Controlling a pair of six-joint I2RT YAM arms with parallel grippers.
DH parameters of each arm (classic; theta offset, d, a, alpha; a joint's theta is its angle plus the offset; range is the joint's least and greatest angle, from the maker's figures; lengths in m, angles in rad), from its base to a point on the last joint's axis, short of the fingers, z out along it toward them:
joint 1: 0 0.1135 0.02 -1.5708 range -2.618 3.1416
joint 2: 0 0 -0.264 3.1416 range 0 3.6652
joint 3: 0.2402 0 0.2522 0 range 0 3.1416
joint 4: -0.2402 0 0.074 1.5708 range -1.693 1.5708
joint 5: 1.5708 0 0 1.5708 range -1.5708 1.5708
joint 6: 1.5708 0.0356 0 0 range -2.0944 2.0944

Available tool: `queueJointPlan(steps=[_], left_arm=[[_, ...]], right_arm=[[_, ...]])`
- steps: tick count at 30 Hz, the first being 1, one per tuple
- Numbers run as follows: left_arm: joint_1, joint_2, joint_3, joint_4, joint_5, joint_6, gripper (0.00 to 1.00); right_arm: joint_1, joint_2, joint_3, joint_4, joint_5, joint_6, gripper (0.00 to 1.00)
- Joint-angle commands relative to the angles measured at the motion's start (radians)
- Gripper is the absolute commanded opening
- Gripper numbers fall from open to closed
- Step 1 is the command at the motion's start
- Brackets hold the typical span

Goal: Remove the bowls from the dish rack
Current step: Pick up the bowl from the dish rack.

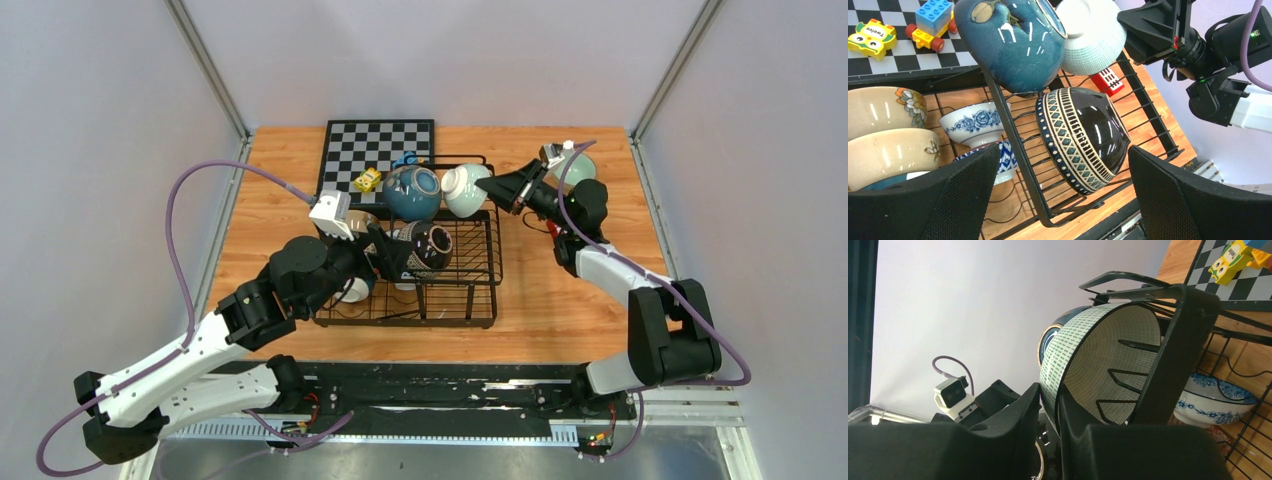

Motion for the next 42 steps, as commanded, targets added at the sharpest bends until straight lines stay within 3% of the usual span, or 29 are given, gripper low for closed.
queueJointPlan(steps=[1, 8, 14, 25, 42], left_arm=[[0.003, 0.003, -0.012, 0.023, -0.010, -0.012, 1.00], [0.003, 0.007, -0.018, 0.025, -0.007, -0.022, 1.00], [0.003, 0.005, -0.018, 0.030, -0.006, -0.025, 1.00], [0.003, 0.000, -0.016, 0.027, -0.009, -0.031, 1.00], [0.003, -0.022, -0.014, 0.016, -0.018, -0.037, 1.00]], right_arm=[[0.026, 0.004, -0.002, 0.059, -0.041, 0.006, 0.21], [0.034, 0.001, -0.007, 0.082, -0.044, 0.022, 0.13], [0.039, 0.010, 0.007, 0.141, -0.050, 0.066, 0.00], [0.043, 0.046, 0.033, 0.332, -0.043, 0.187, 0.00], [0.047, -0.037, 0.080, 0.254, -0.061, 0.150, 0.00]])
